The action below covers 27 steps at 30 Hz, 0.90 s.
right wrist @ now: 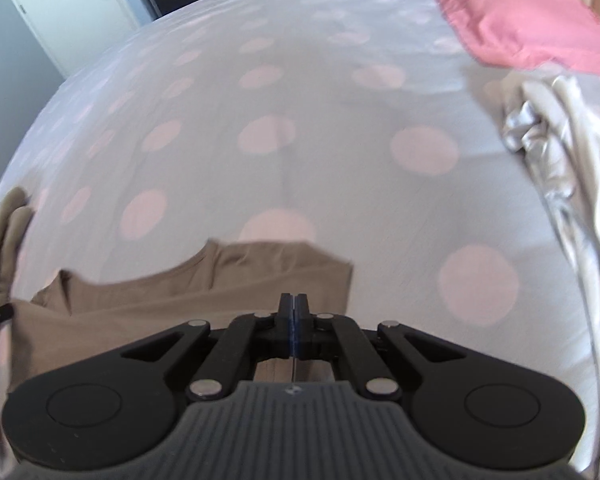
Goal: Fold clothes
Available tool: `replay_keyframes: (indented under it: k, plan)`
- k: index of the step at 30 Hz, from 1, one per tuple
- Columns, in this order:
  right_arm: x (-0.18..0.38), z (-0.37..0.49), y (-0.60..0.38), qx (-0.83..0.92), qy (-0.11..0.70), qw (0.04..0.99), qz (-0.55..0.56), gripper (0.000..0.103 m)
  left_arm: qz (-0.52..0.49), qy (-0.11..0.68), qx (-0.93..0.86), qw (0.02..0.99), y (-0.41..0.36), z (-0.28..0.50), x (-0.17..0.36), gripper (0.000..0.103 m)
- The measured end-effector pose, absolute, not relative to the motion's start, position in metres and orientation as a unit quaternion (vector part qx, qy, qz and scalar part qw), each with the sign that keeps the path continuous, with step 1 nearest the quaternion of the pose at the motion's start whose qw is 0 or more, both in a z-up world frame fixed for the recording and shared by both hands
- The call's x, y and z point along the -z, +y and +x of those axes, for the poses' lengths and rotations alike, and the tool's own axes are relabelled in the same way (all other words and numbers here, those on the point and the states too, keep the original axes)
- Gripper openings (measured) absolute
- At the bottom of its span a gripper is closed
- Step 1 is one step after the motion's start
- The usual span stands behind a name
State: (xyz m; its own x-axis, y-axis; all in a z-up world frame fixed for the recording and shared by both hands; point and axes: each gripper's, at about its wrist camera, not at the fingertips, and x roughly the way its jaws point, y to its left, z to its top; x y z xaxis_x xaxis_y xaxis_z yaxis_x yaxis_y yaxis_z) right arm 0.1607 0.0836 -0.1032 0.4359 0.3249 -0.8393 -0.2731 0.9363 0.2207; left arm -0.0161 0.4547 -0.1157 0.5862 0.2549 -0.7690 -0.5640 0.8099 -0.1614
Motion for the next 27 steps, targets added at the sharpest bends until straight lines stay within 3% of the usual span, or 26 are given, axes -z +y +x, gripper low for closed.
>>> replay_keyframes:
  k: [3,5,7,9,15,16,17,19,22,27]
  plan:
    - [0.109,0.168,0.089,-0.158,0.5,0.851,0.02,0.001,-0.198,0.392,-0.237,0.867,0.456,-0.014,0.118,0.0]
    - [0.113,0.172,0.092,-0.14,0.497,0.856,0.01,0.007,-0.19,0.393,-0.248,0.865,0.455,-0.011,0.12,0.002]
    - [0.115,0.175,0.09,-0.125,0.498,0.858,0.009,0.01,-0.193,0.39,-0.249,0.865,0.456,-0.014,0.117,0.021]
    - [0.116,0.176,0.083,-0.123,0.505,0.854,0.021,0.01,-0.198,0.386,-0.249,0.866,0.457,-0.017,0.114,0.029]
    - [0.119,0.166,0.073,-0.158,0.553,0.816,0.068,0.011,-0.197,0.387,-0.244,0.867,0.454,-0.025,0.104,0.029]
    - [0.119,0.161,0.074,-0.166,0.559,0.81,0.069,0.018,-0.189,0.391,-0.242,0.868,0.451,-0.026,0.104,0.029]
    - [0.119,0.157,0.076,-0.172,0.564,0.805,0.066,0.033,-0.181,0.396,-0.239,0.868,0.448,-0.027,0.103,0.029]
    - [0.121,0.15,0.078,-0.179,0.572,0.798,0.06,0.041,-0.165,0.404,-0.236,0.868,0.442,-0.03,0.103,0.029]
    - [0.126,0.143,0.08,-0.184,0.584,0.789,0.053,0.04,-0.143,0.413,-0.235,0.868,0.436,-0.038,0.103,0.031]
    - [0.136,0.139,0.083,-0.18,0.602,0.776,0.055,0.019,-0.123,0.422,-0.226,0.869,0.434,-0.062,0.101,0.035]
